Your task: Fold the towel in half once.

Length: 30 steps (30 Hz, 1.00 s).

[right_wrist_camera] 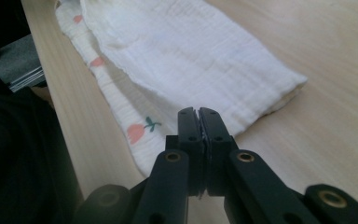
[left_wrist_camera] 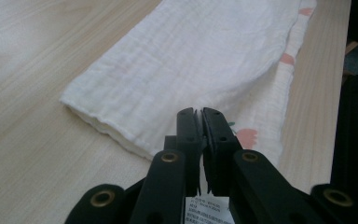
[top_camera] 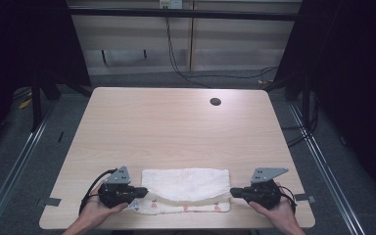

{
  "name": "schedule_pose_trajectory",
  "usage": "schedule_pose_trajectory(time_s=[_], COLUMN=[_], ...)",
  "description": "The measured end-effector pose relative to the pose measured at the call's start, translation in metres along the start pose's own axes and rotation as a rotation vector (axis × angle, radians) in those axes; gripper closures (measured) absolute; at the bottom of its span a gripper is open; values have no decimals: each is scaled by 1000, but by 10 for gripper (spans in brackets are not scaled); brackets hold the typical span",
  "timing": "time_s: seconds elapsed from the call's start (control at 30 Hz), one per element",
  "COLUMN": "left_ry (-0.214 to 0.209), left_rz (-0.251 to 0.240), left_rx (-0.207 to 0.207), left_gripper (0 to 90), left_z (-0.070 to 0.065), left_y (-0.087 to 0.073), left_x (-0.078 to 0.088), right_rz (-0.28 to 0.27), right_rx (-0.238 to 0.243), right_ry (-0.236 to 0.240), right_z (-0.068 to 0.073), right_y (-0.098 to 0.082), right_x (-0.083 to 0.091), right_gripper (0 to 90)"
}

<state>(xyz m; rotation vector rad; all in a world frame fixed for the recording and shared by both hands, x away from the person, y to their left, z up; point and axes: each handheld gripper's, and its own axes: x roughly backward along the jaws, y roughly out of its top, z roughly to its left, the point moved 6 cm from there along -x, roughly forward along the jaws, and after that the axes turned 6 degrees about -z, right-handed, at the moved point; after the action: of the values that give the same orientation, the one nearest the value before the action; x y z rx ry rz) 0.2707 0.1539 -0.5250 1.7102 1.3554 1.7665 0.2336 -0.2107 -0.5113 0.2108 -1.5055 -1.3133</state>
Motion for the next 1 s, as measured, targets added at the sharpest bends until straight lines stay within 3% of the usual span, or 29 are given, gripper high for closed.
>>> schedule_pose_trajectory(time_s=[0.17,0.33,0.63,0.83,1.0], left_ry=[-8,-17,-5,26,46], left_rz=[14,19,-53,-28,-4], left_rx=[-2,-11,0,-2,16], left_gripper=[844,815,813,775,663], left_z=[-4,-6,-3,9,23], left_y=[-3,-1,7,12,20], left_x=[-2,0,13,7,-2], right_rz=[24,57,29,-10,23], right_rx=[5,16,11,3,22], right_ry=[0,36,62,53,40], right_z=[5,7,16,19,19], right_y=[-11,-13,-8,-2,7], right_x=[0,-5,0,4,-17], right_gripper=[870,837,767,725,655])
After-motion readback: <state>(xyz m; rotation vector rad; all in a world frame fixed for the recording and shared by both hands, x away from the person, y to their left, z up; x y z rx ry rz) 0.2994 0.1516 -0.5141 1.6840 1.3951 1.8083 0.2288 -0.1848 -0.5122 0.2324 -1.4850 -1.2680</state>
